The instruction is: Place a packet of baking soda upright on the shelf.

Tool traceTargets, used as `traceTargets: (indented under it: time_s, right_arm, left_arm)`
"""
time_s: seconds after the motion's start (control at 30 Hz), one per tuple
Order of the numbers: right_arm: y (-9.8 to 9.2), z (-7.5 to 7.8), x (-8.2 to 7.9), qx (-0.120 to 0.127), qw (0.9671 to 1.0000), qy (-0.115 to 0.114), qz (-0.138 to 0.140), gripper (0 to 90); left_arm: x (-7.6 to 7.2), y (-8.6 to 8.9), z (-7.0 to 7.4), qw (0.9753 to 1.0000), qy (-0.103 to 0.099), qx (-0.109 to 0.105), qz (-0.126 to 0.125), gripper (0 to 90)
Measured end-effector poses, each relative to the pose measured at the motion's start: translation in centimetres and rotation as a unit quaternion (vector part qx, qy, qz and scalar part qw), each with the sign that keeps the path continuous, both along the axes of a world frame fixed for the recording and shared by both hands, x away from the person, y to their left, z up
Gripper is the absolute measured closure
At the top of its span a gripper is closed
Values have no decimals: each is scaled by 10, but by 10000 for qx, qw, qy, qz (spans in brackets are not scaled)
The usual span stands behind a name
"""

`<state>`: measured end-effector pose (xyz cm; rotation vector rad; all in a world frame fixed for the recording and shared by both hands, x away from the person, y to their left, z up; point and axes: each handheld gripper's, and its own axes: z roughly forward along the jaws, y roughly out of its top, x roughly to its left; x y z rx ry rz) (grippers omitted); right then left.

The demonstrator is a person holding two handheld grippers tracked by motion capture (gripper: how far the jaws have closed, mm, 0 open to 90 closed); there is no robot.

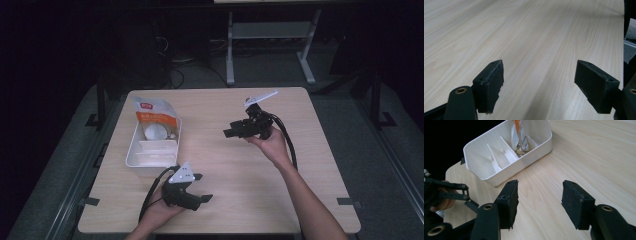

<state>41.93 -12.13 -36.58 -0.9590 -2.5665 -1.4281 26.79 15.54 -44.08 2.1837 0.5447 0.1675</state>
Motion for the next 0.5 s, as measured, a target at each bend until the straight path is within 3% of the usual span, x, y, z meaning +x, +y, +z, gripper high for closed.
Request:
traceTargets:
  time_s: [0.5]
  right_arm:
    - [-25, -3, -16, -24, 9999, 15, -102, 437]
  left_arm:
    - [1, 0, 0, 10000, -14, -17, 27, 231]
